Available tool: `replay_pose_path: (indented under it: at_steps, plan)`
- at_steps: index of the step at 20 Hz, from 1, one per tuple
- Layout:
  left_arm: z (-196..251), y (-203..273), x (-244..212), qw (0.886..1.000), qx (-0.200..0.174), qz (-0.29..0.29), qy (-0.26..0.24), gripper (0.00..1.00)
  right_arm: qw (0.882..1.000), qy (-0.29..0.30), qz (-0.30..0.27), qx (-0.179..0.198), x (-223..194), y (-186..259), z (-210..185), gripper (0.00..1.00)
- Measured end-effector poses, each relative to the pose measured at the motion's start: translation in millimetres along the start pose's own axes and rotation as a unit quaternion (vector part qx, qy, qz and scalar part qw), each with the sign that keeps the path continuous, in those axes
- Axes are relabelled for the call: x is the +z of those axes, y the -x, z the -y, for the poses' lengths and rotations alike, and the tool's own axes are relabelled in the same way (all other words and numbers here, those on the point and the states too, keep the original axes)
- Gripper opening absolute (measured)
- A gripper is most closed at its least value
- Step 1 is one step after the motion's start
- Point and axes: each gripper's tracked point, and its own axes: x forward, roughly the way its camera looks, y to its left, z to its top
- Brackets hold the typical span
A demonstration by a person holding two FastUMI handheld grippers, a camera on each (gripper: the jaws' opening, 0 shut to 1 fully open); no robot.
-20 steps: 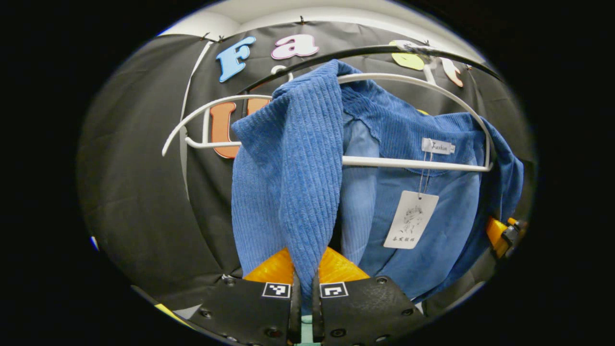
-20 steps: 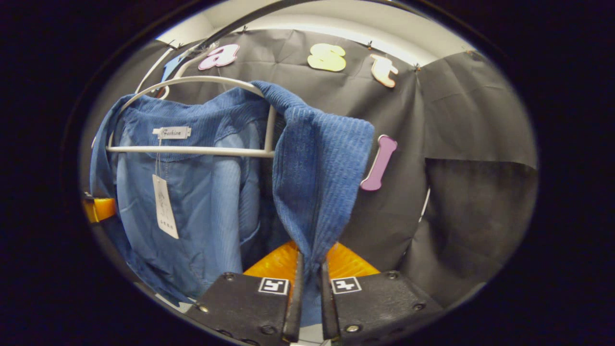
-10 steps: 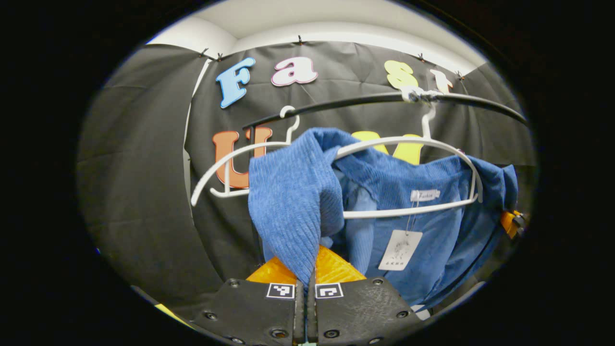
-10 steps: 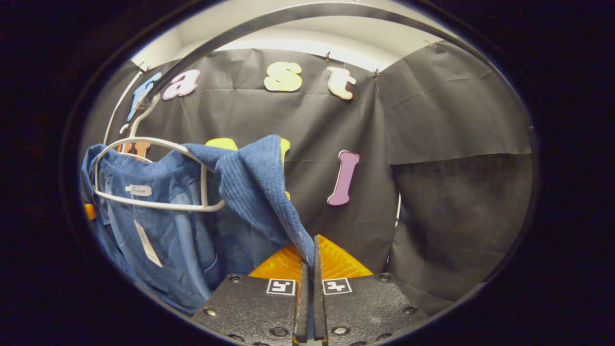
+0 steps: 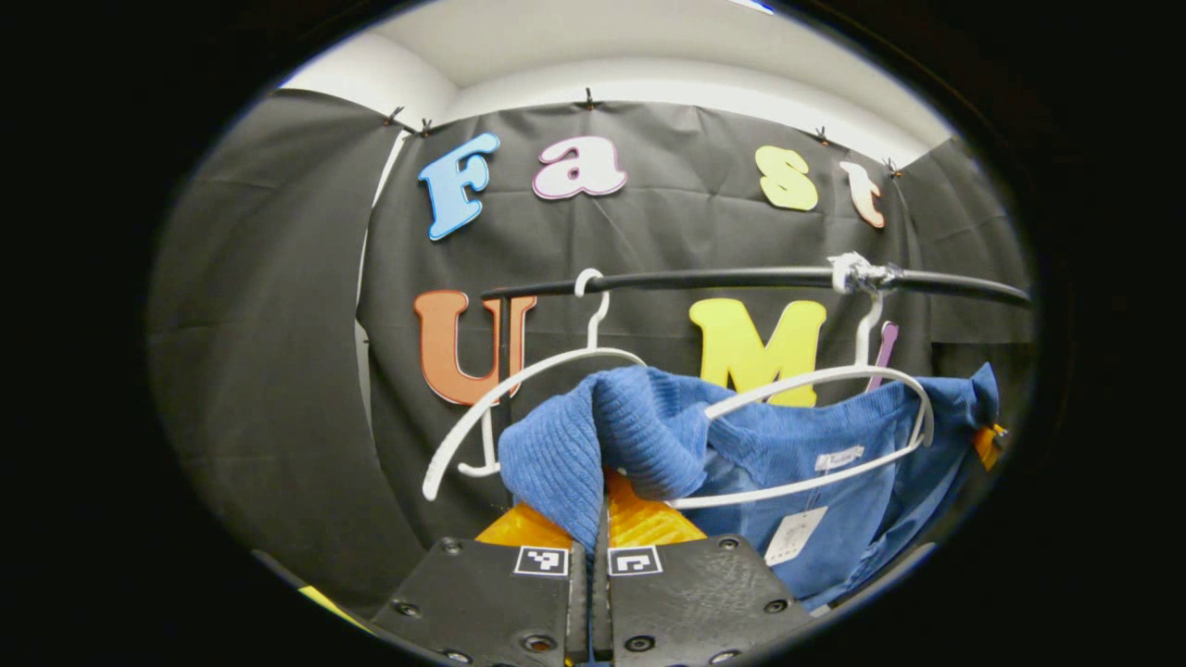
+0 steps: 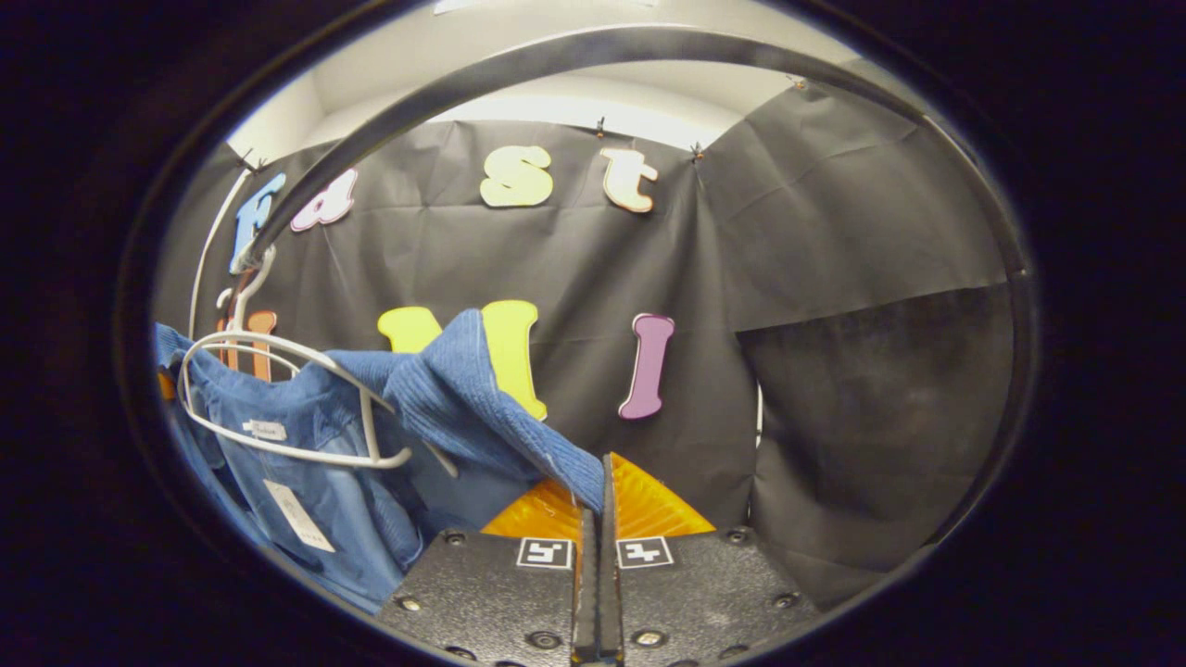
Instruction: Grasp the clothes on the hanger with both hands and then place them into the laundry hamper below.
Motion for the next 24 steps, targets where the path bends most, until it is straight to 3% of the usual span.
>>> replay_pose_path:
  at_steps: [7, 8, 10, 12, 14, 17, 18, 24]
  plan:
    - [-28.3, -19.3, 28.7, 0.999, -0.009, 0.008, -0.039, 0.02, 1.000, -0.017, 0.020, -0.009, 18.8, -14.4, 10.9, 0.04]
    - [-35.1, -22.0, 31.3, 0.999, -0.011, 0.008, -0.047, 0.06, 1.000, -0.018, 0.020, -0.012, 19.2, -16.1, 11.9, 0.04]
    - [-44.2, -29.1, 28.6, 0.999, -0.018, 0.001, -0.050, 0.02, 1.000, -0.019, 0.021, -0.013, 16.5, -22.3, 12.1, 0.04]
    - [-49.5, -34.1, 19.1, 0.998, -0.025, -0.014, -0.054, 0.00, 1.000, -0.019, 0.016, -0.013, 12.1, -27.9, 10.6, 0.04]
    - [-54.9, -40.9, 6.7, 0.998, -0.030, -0.028, -0.054, 0.06, 1.000, -0.015, 0.010, -0.015, 4.6, -32.3, 9.5, 0.05]
    - [-58.9, -52.7, -14.3, 0.997, -0.038, -0.047, -0.044, 0.06, 1.000, -0.014, -0.001, -0.017, -7.6, -39.6, 6.7, 0.04]
    - [-57.9, -54.2, -22.4, 0.997, -0.042, -0.054, -0.044, 0.02, 1.000, -0.009, -0.006, -0.018, -12.9, -42.7, 5.5, 0.04]
    - [-49.4, -55.9, -60.3, 0.995, -0.060, -0.075, -0.029, 0.02, 0.999, 0.004, -0.029, -0.025, -37.5, -43.2, 10.9, 0.04]
